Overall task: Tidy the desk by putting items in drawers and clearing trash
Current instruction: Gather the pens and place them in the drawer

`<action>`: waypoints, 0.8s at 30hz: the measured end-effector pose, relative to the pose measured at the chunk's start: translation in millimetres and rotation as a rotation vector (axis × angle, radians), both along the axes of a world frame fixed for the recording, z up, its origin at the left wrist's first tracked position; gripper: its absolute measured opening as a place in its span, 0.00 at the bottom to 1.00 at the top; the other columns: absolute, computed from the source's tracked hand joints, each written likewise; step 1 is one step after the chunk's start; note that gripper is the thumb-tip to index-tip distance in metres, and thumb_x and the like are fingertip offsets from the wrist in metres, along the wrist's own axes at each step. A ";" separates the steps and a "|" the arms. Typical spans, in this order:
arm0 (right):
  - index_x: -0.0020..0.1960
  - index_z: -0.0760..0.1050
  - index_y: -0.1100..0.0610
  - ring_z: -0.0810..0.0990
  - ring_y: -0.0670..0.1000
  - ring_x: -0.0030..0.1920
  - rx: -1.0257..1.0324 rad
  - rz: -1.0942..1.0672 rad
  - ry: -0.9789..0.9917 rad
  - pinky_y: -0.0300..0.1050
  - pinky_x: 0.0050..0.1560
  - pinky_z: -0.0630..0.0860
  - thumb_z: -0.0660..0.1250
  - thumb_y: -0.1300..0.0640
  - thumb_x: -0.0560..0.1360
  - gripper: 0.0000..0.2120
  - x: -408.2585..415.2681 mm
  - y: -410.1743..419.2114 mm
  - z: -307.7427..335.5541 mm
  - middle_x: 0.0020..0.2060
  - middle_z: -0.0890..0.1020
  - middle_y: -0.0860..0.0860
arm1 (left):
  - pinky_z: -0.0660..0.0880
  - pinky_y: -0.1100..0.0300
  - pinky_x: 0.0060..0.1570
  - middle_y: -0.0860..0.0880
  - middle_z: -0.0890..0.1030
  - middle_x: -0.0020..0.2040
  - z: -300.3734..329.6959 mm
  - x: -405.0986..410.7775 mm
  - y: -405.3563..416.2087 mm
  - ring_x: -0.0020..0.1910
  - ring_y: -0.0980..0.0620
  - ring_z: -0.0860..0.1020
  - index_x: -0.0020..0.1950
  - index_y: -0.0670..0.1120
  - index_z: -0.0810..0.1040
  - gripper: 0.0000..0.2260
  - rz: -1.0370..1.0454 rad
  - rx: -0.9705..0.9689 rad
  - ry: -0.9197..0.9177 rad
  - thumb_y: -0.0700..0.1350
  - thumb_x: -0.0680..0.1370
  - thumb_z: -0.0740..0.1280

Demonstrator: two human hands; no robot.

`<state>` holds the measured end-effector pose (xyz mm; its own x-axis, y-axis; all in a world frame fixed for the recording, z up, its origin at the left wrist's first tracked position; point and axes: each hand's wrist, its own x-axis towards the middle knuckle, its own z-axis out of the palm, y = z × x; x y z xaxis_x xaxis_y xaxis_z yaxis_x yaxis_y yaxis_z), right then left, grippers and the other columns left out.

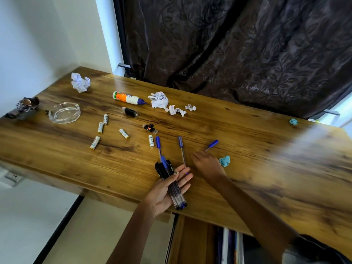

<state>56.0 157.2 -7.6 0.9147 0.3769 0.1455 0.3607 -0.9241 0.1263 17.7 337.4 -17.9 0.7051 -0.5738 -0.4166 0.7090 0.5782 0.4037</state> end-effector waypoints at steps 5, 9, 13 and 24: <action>0.44 0.76 0.58 0.79 0.52 0.38 0.160 0.175 -0.167 0.45 0.33 0.78 0.73 0.68 0.64 0.11 -17.2 -9.2 16.4 0.38 0.80 0.54 | 0.75 0.49 0.60 0.43 0.77 0.64 1.8 0.1 -2.4 0.60 0.45 0.78 0.66 0.42 0.72 0.17 -0.008 -0.005 0.022 0.39 0.77 0.60; 0.52 0.74 0.59 0.81 0.49 0.49 0.369 0.404 -0.239 0.41 0.50 0.80 0.67 0.62 0.75 0.07 -59.3 12.9 22.0 0.47 0.83 0.54 | 0.76 0.50 0.57 0.40 0.79 0.60 1.0 -0.2 -2.9 0.56 0.47 0.80 0.60 0.40 0.77 0.13 0.000 0.032 0.034 0.41 0.79 0.60; 0.50 0.77 0.59 0.81 0.52 0.55 0.345 0.513 -0.193 0.42 0.54 0.78 0.67 0.61 0.74 0.05 -98.1 33.0 14.3 0.49 0.84 0.55 | 0.72 0.54 0.63 0.42 0.77 0.64 7.8 -1.9 0.5 0.62 0.48 0.77 0.66 0.39 0.73 0.18 -0.016 -0.012 0.036 0.45 0.78 0.60; 0.61 0.74 0.54 0.73 0.46 0.57 0.660 -0.335 0.071 0.33 0.51 0.67 0.61 0.54 0.78 0.13 -25.3 46.1 19.3 0.57 0.76 0.50 | 0.80 0.54 0.51 0.45 0.82 0.57 11.3 4.9 24.5 0.52 0.49 0.82 0.64 0.44 0.75 0.19 0.218 -0.030 0.025 0.40 0.73 0.64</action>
<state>30.7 203.4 11.7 0.9809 -0.0697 0.1816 0.0324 -0.8618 -0.5062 22.5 361.9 -6.6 0.8035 -0.4212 -0.4207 0.5755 0.7302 0.3682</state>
